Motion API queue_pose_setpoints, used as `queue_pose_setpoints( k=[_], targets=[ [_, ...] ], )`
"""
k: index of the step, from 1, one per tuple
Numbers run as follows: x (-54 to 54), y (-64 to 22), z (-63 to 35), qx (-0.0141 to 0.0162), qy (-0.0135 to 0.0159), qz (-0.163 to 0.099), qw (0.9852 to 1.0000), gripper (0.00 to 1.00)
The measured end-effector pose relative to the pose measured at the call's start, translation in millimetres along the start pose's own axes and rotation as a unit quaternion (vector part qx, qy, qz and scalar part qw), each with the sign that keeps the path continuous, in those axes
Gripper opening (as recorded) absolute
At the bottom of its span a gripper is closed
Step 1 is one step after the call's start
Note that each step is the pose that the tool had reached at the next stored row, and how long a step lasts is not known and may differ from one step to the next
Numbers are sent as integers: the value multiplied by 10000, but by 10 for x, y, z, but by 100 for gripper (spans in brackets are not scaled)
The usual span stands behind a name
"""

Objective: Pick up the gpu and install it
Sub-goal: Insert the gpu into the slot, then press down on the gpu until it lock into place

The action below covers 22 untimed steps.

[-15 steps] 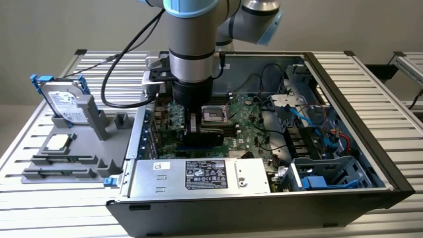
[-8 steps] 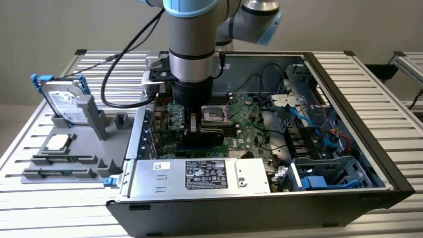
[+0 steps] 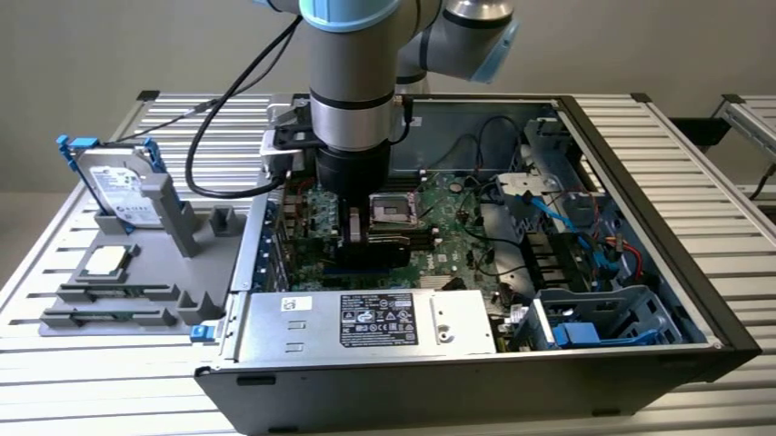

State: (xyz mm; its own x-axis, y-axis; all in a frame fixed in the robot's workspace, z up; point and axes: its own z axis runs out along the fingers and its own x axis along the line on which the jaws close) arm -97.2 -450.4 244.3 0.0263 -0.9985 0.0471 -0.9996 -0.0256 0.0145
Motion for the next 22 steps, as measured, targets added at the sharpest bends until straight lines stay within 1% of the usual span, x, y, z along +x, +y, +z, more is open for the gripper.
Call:
queue_pose_setpoints(
  k=[17, 22],
  targets=[
    [-4, -1, 17, 1, 5, -39, 10000, 27],
    [-8, -24, 45, 3, 10, -74, 10000, 27]
  ],
)
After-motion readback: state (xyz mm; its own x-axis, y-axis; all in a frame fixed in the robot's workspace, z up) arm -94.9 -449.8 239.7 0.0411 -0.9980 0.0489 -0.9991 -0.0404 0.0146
